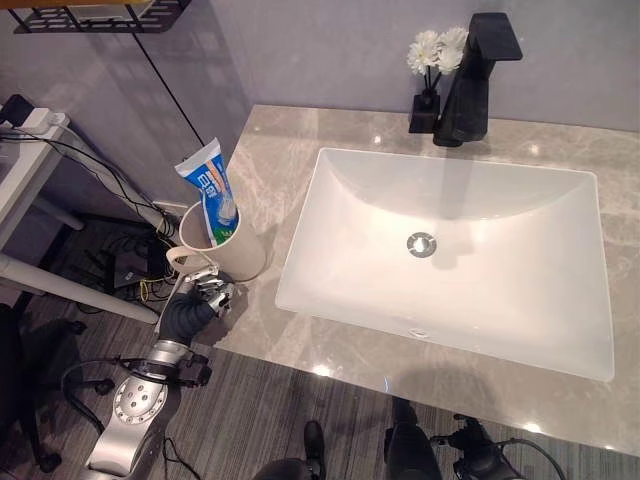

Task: Put brush and paste in cup on sink, flatten towel.

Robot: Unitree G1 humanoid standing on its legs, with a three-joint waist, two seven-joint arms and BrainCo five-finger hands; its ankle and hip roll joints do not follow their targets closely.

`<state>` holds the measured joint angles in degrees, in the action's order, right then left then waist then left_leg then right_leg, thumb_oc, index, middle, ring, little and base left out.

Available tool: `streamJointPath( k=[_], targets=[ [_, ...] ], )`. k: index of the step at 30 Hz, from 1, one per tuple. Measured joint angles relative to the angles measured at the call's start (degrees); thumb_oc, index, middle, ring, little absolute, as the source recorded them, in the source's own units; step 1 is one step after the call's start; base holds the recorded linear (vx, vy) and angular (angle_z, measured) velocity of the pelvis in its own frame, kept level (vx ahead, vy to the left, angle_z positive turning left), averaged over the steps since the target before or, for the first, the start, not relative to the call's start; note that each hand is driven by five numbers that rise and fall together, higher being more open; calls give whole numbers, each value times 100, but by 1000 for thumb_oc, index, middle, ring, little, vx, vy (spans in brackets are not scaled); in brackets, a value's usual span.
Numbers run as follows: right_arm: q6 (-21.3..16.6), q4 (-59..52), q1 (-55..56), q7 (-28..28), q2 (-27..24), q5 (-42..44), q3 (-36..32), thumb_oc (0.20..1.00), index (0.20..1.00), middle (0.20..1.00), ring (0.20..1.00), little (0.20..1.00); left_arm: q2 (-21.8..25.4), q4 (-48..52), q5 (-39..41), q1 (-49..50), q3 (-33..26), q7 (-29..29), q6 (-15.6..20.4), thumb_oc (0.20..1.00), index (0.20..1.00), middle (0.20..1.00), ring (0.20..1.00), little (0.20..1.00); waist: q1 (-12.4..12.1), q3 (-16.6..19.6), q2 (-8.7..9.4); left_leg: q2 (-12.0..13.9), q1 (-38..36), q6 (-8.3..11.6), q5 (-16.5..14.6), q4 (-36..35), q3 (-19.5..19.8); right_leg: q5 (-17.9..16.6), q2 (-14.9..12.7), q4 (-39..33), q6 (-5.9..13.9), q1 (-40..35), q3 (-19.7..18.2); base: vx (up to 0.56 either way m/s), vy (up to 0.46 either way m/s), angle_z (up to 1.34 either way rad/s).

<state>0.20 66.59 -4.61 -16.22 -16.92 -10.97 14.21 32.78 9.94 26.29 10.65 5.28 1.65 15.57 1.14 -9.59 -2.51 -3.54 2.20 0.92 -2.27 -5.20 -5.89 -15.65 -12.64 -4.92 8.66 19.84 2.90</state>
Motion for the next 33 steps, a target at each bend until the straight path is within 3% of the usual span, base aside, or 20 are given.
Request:
streamJointPath(
  k=[4, 28, 33],
  targets=[
    [-6, -19, -41, -5, 68, 2, 3, 1000, 1000, 1000, 1000, 1000, 1, -29, -271, -57, -81, 210, 73, 200, 200, 200, 200, 200, -2, -56, 105, -1, -4, 0, -1, 0, -43, -3, 14, 0, 5, 6, -61, -3, -7, -5],
    [-39, -76, -29, -5, 120, 114, 120, 1000, 1000, 1000, 1000, 1000, -6, -611, -628, -485, -462, 726, 136, 200, 200, 200, 200, 200, 134, 5, 271, 10, -2, -6, -28, 1, -96, -5, 45, 0, 4, 37, -103, 0, 0, 0],
    [-39, -65, -23, -5, 130, 114, 120, 1000, 1000, 1000, 1000, 1000, -221, -609, -652, -499, -496, 839, 166, 200, 200, 200, 200, 200, 133, 22, 299, 10, -3, -6, -28, 1, -97, -5, 46, 0, 4, 39, -103, 0, 0, 0]
  ],
)
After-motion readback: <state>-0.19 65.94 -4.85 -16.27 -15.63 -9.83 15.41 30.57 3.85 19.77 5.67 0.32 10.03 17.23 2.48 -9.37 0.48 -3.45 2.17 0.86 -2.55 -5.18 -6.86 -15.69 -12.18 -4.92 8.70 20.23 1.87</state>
